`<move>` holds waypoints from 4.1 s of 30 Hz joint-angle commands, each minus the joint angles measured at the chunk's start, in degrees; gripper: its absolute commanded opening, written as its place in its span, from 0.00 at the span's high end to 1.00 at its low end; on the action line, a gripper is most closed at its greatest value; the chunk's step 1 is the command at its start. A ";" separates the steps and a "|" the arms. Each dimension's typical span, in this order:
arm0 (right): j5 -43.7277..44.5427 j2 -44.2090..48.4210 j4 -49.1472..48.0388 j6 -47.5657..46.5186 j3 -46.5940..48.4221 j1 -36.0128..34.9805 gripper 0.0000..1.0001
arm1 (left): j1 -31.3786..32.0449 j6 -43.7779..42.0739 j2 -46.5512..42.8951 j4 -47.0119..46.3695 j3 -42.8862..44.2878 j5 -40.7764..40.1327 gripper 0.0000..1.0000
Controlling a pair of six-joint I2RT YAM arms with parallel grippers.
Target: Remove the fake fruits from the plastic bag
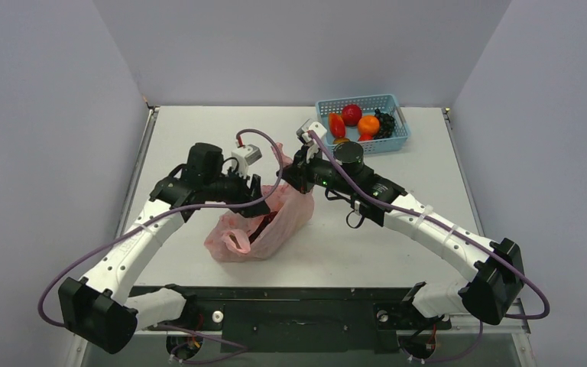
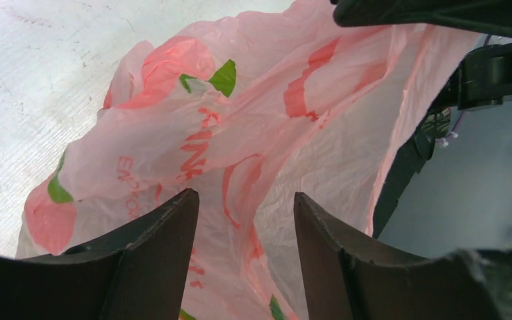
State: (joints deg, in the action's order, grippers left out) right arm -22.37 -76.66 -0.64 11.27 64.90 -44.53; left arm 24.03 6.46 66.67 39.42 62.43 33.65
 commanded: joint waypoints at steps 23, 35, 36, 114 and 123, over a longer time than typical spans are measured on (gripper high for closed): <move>29.69 4.63 25.90 28.20 7.73 -2.84 0.27 | 3.42 3.33 -1.17 -17.66 -5.05 -7.75 1.00; 45.41 16.31 39.88 58.89 -1.17 -13.67 0.14 | 2.57 8.82 -1.88 -19.79 -6.19 -3.43 1.00; 45.49 16.57 38.25 59.85 -2.50 -15.37 0.14 | 2.49 9.00 -2.02 -19.57 -6.19 -3.20 1.00; -11.15 -0.52 -13.31 33.03 -31.86 23.72 1.00 | -45.52 11.20 -9.07 4.83 6.57 -4.49 1.00; -2.94 6.88 -1.67 28.32 -25.58 12.73 0.57 | -42.05 14.59 -14.84 6.56 7.56 0.82 0.55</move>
State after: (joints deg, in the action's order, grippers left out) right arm -31.38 -76.27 -8.40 44.16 34.44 -27.66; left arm -20.18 20.29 56.49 47.05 66.28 33.36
